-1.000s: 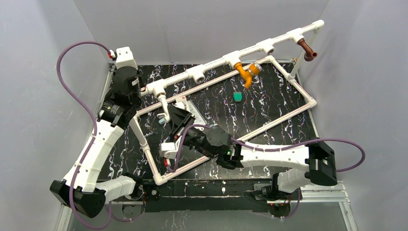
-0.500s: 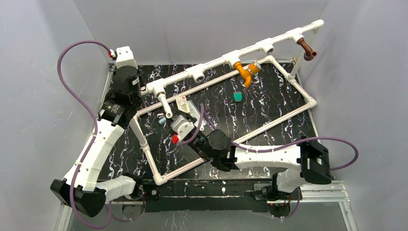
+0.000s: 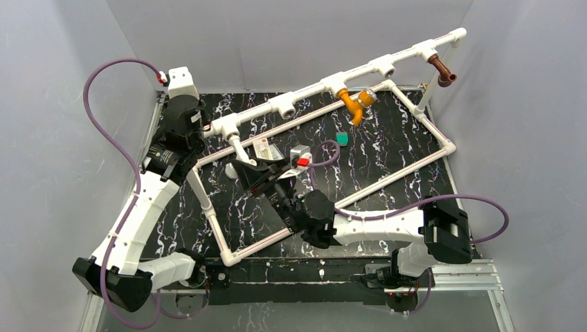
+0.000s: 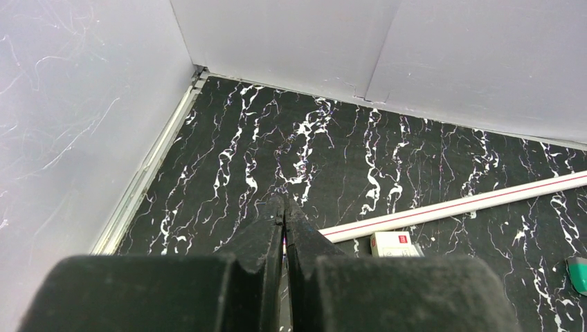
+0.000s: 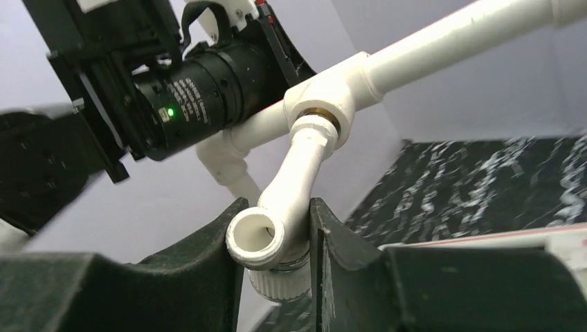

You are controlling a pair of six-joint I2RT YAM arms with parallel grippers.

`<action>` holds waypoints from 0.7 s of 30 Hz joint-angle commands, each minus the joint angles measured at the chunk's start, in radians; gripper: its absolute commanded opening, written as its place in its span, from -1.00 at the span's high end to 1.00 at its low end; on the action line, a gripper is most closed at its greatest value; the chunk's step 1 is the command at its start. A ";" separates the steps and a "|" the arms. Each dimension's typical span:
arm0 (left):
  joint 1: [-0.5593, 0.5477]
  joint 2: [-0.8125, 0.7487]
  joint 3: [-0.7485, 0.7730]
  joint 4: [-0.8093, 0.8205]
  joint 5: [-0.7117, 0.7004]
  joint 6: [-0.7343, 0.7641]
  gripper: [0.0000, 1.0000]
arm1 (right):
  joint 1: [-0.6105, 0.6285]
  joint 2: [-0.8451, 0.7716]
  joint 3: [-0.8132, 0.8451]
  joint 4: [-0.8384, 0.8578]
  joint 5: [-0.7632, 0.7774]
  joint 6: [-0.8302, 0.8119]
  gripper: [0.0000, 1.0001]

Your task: Install the water faucets

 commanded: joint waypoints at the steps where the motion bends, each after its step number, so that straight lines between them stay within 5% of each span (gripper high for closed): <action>1: -0.034 0.122 -0.124 -0.351 0.085 -0.017 1.00 | -0.009 -0.041 0.027 0.125 0.156 0.575 0.97; 10: -0.034 0.117 -0.121 -0.355 0.096 -0.019 1.00 | -0.012 -0.070 0.131 -0.203 0.198 1.059 0.97; 21: -0.034 0.107 -0.121 -0.358 0.100 -0.019 1.00 | -0.012 -0.089 0.109 -0.203 0.148 1.124 0.89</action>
